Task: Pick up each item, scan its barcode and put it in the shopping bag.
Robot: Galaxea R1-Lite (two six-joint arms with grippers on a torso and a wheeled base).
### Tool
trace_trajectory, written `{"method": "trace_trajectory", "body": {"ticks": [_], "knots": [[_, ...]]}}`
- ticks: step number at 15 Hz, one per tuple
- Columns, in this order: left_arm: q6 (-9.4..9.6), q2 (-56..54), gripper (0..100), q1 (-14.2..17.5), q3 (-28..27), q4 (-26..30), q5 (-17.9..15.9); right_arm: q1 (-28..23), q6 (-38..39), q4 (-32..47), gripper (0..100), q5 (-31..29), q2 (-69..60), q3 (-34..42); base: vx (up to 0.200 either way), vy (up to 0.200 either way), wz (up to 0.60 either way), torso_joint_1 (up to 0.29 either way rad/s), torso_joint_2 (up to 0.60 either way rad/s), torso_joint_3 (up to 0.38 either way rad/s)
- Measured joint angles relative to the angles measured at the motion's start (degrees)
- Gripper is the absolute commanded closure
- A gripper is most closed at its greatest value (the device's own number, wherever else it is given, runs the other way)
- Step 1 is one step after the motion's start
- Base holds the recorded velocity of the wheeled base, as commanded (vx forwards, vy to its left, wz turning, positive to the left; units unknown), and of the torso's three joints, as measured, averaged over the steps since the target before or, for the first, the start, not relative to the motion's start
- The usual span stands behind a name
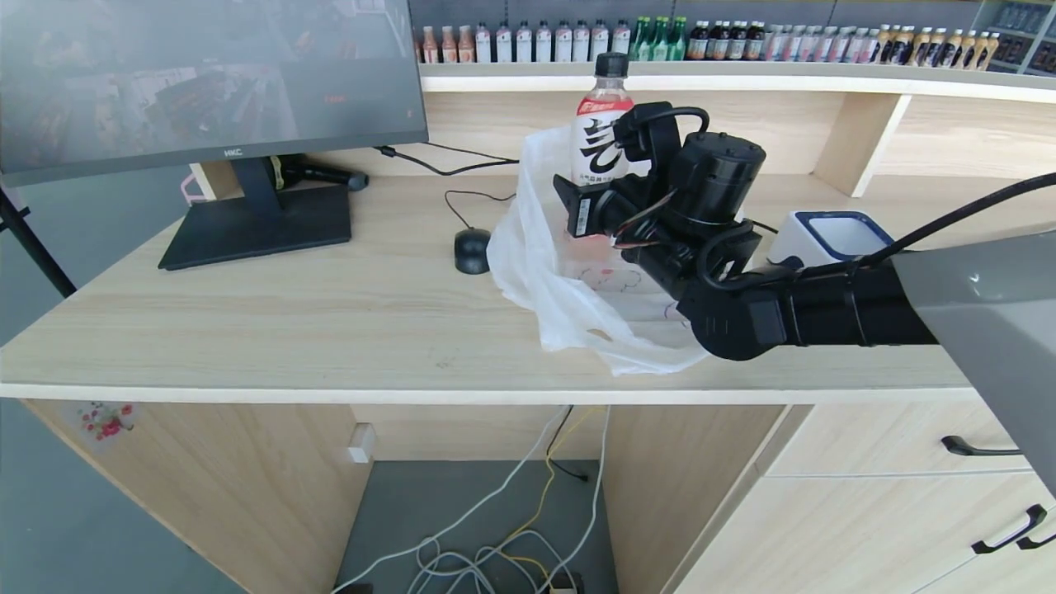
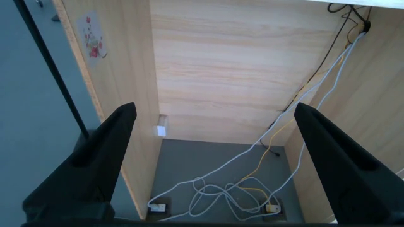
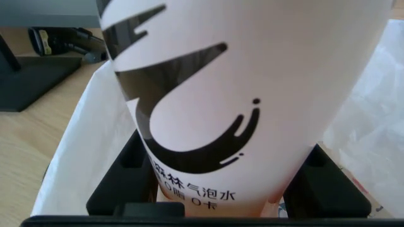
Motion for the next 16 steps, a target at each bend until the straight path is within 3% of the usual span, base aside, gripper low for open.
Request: {"method": "trace_trajectory", "body": {"ticks": [16], "knots": [[-0.02,0.0,0,0.0,0.0,0.0,0.0,0.0,1.0,-0.4,100,-0.4,1.5,0.9,0.0,0.0,0.0,0.0,0.0,0.0]]}}
